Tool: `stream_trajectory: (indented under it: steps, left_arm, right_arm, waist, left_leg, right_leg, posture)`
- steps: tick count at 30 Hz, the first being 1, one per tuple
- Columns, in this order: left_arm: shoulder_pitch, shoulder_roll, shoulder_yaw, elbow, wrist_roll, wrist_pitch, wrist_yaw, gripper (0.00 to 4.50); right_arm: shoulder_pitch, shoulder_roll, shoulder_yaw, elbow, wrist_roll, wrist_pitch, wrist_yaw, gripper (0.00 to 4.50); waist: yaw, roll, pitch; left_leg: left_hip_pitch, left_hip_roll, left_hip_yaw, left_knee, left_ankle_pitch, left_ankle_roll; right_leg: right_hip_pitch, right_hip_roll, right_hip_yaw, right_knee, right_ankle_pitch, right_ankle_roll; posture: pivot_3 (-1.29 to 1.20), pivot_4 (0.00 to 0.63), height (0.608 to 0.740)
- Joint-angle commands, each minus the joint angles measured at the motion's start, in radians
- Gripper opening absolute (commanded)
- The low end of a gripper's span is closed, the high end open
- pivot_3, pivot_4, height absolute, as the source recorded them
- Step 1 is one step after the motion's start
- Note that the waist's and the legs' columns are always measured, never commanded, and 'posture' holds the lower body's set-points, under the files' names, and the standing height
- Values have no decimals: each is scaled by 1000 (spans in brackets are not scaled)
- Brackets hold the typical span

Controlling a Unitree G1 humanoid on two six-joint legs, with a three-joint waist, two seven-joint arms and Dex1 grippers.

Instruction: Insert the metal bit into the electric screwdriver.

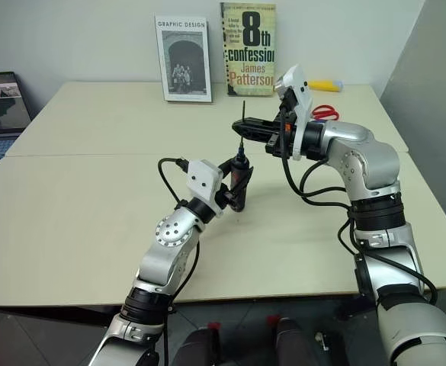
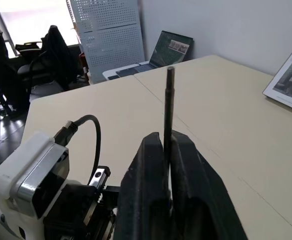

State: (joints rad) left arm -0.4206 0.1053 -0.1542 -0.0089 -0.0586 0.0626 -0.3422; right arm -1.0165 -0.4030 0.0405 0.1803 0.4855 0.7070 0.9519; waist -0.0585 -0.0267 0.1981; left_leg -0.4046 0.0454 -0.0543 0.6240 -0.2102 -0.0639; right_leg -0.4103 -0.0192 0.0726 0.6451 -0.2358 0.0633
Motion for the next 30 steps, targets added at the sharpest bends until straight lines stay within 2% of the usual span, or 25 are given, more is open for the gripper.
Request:
stream_trajectory:
  steps: [1, 8, 9, 10, 15, 16, 17, 29, 30]
  left_arm:
    - [-3, 9, 16, 0, 13, 8, 16, 1643]
    - [-4, 10, 20, 2, 12, 6, 18, 1643]
    - [-5, 10, 20, 2, 13, 6, 19, 1643]
    - [-5, 9, 19, 2, 13, 7, 19, 1643]
    - [-6, 9, 19, 3, 12, 6, 21, 1643]
    - [-7, 9, 19, 5, 12, 5, 21, 1643]
    - [-8, 10, 20, 6, 12, 4, 22, 1643]
    - [-13, 18, 36, 5, 3, 2, 20, 1643]
    - [-14, 18, 37, 6, 2, 2, 20, 1643]
  right_arm:
    - [-8, -1, -11, -30, 12, -20, 18, 0]
    - [-6, 0, -6, -27, 2, -32, 14, 0]
    - [-5, -1, -5, -28, 1, -33, 14, 433]
    - [-4, -1, -4, -30, 2, -31, 15, 497]
    - [-4, 0, -6, -33, 4, -36, 14, 1514]
    - [-4, 0, -6, -33, 4, -39, 15, 1831]
    - [-4, -3, -6, -35, 2, -41, 18, 1923]
    - [17, -30, 7, -49, -4, -61, 31, 1934]
    - [17, -31, 8, -48, -6, -63, 30, 2100]
  waist:
    - [0, 0, 0]
    - [0, 0, 0]
    - [0, 0, 0]
    - [0, 0, 0]
    - [0, 0, 0]
    - [0, 0, 0]
    - [0, 0, 0]
    - [-1, 0, 0]
    - [-1, 0, 0]
  left_leg:
    - [0, 0, 0, 0, 0, 0]
    - [0, 0, 0, 0, 0, 0]
    - [0, 0, 0, 0, 0, 0]
    - [0, 0, 0, 0, 0, 0]
    - [0, 0, 0, 0, 0, 0]
    - [0, 0, 0, 0, 0, 0]
    - [0, 0, 0, 0, 0, 0]
    - [0, 0, 0, 0, 0, 0]
    - [0, 0, 0, 0, 0, 0]
  right_leg:
    - [0, 0, 0, 0, 0, 0]
    - [0, 0, 0, 0, 0, 0]
    - [0, 0, 0, 0, 0, 0]
    - [0, 0, 0, 0, 0, 0]
    - [0, 0, 0, 0, 0, 0]
    - [0, 0, 0, 0, 0, 0]
    - [0, 0, 0, 0, 0, 0]
    - [0, 0, 0, 0, 1, 1]
    - [0, 0, 0, 0, 1, 1]
  posture:
    - [0, 150, 740]
    - [0, 150, 740]
    - [0, 150, 740]
    - [0, 150, 740]
    - [0, 150, 740]
    - [0, 150, 740]
    - [0, 150, 740]
    - [0, 150, 740]
    - [0, 150, 740]
